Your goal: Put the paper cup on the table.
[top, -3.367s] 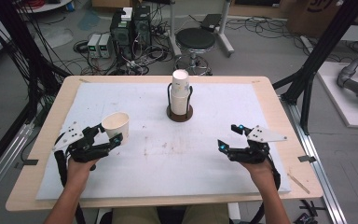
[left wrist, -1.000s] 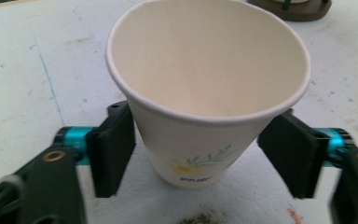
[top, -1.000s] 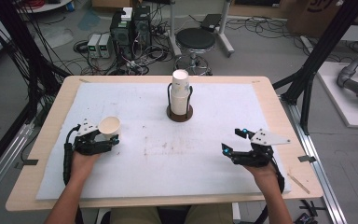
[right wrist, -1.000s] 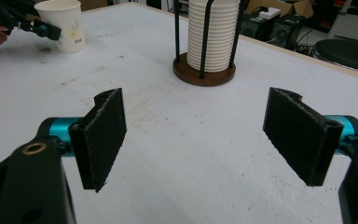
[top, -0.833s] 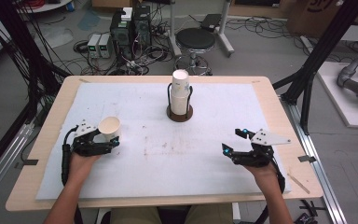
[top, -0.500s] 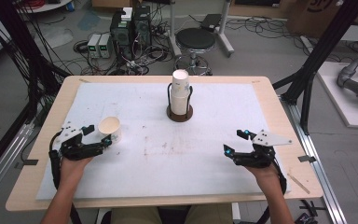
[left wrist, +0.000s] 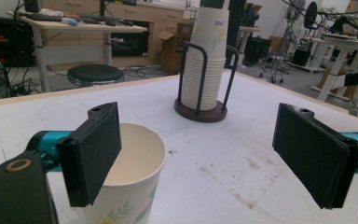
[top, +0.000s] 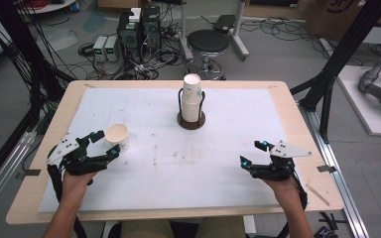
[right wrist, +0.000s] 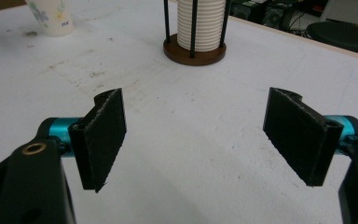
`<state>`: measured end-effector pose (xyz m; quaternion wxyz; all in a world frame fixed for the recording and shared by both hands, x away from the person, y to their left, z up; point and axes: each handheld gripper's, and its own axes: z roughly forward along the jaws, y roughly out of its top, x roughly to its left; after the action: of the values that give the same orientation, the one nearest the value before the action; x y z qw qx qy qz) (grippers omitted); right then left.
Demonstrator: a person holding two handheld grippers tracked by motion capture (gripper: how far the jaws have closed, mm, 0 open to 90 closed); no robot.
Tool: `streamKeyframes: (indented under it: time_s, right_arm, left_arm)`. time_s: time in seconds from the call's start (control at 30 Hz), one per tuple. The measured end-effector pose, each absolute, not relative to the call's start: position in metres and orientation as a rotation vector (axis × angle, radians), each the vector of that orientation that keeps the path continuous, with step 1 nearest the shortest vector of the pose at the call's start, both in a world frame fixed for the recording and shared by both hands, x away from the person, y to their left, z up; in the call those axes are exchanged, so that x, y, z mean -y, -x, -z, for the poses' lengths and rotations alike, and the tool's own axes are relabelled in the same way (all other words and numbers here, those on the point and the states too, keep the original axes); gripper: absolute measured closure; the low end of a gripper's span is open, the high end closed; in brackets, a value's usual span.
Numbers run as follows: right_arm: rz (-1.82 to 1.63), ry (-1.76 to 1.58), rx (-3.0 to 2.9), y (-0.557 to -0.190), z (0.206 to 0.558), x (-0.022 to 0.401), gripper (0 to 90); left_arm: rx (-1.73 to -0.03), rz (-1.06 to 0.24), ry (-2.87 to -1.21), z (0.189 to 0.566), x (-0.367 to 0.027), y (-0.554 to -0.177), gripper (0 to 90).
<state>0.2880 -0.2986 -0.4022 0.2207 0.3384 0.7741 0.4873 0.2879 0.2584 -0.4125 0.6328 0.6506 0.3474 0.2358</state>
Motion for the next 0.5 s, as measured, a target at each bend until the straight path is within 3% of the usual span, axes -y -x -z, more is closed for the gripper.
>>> streamKeyframes:
  time_s: [0.5]
  right_arm:
    - [-1.355,-0.943,-2.091,-0.275,0.398,0.298,21.7]
  left_arm:
    - [-0.764,-0.56,-1.514,0.414,-0.255,-0.277,15.7]
